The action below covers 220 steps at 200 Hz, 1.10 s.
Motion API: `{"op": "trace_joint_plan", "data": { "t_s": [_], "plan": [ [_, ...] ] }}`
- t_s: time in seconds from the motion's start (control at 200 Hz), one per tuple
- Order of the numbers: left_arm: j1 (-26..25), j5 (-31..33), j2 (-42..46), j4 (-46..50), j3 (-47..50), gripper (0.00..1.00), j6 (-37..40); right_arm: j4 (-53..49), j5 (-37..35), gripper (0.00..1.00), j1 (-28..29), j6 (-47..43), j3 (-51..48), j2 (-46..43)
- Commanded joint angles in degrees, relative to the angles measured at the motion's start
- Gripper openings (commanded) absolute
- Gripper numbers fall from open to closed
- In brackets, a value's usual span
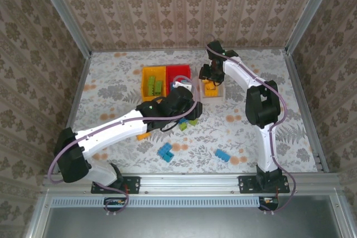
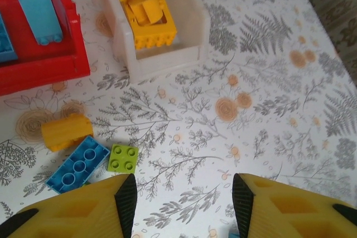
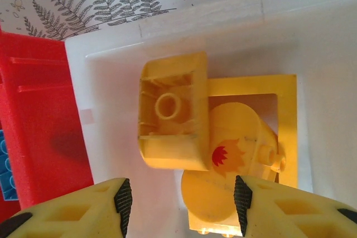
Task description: Sort the legos into containers by color
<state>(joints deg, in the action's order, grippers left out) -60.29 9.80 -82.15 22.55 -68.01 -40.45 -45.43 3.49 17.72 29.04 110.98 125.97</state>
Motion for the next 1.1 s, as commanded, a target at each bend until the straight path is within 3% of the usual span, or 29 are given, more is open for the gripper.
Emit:
{"op": "trace_joint_plan", "data": {
  "t_s": [0.0, 0.125, 0.285, 0.5, 0.655, 0.835, 1.095],
  "plan": [
    [0.3, -2.0, -1.4, 1.4, -1.5, 0.52, 2.5, -0.6, 0.7, 0.55, 0.5, -0.3, -0.1, -6.1],
    [-1.4, -3.7, -3.7, 2.5, -2.3, 0.53, 5.9, 0.5, 0.0, 0.52, 1.0, -0.2, -2.3, -12.5],
    [-4.6, 1.5, -4.5, 13.0, -2.7, 0.53, 6.7, 4.9, 0.0, 0.53, 2.0, -1.0, -12.0, -25.9],
    [-8.2, 1.3, -1.0, 20.5, 3.9, 0.57, 6.9, 15.9, 5.6, 0.6, 4.1, 0.7, -40.6, -50.3],
    [-9.3, 4.7, -1.6, 30.3, 6.3, 0.61, 3.4, 18.5, 10.5, 0.69, 9.3, 3.5, -57.1, -65.6],
    [-6.2, 0.4, -0.9, 29.0, 11.6, 0.63, 3.2, 23.9, 19.5, 0.75, 16.1, 10.1, -69.9, -76.4],
    [-3.6, -2.3, -4.4, 25.0, 14.2, 0.64, 5.4, 24.1, 15.8, 0.76, 23.0, 17.2, -75.6, -83.4]
  ]
}}
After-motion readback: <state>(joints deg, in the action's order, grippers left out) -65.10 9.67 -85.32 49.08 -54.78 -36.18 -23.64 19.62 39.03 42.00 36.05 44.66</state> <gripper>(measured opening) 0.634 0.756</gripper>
